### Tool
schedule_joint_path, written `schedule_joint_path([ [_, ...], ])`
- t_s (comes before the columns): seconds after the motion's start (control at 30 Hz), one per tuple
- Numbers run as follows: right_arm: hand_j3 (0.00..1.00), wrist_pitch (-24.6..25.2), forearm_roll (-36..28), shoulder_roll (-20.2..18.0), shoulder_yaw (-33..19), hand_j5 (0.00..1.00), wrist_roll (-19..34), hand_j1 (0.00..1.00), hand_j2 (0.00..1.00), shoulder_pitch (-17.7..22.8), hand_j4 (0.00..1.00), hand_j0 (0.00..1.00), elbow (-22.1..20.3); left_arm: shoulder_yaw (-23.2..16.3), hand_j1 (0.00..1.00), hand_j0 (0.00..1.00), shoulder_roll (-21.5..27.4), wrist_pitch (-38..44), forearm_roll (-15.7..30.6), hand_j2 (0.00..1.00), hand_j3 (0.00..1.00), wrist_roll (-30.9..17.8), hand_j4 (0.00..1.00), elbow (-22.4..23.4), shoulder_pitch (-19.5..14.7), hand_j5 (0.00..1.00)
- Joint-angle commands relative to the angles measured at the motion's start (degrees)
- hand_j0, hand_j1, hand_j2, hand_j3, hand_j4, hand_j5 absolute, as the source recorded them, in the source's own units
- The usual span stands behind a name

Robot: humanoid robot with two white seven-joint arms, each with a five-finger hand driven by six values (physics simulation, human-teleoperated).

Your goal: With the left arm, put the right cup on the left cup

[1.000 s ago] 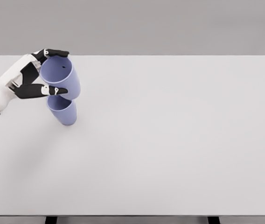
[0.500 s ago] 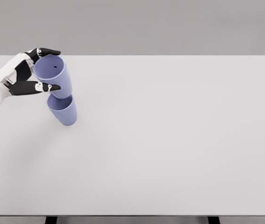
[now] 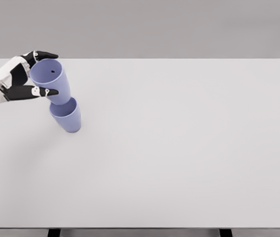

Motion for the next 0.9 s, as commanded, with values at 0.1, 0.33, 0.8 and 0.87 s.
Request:
schedule_joint_path([
  [0.1, 1.00, -0.03, -0.01, 0.00, 0.00, 1.00, 0.01, 1.00, 1.00, 0.00, 1.00, 1.00, 0.00, 0.29, 0.70, 0.70, 1.09, 0.05, 1.13, 0.70, 0.70, 0.06, 0.70, -1.59, 0.09, 0.70],
  [0.33, 1.00, -0.03, -0.01, 0.00, 0.00, 1.00, 0.01, 1.00, 1.00, 0.00, 1.00, 1.00, 0.00, 0.03, 0.70, 0.70, 1.09, 0.05, 1.13, 0.70, 0.70, -0.03, 0.70, -1.94, 0.44, 0.70],
  [0.8, 1.00, -0.03, 0.08, 0.00, 0.00, 1.00, 0.01, 1.00, 1.00, 0.00, 1.00, 1.00, 0.00, -0.23, 0.70, 0.70, 1.18, -0.12, 0.95, 0.70, 0.70, -0.03, 0.70, -1.94, 1.41, 0.70],
  [0.87, 1.00, -0.03, -0.01, 0.00, 0.00, 1.00, 0.01, 1.00, 1.00, 0.00, 1.00, 1.00, 0.00, -0.23, 0.70, 0.70, 1.18, -0.12, 0.95, 0.70, 0.70, -0.03, 0.70, -1.94, 1.58, 0.70],
])
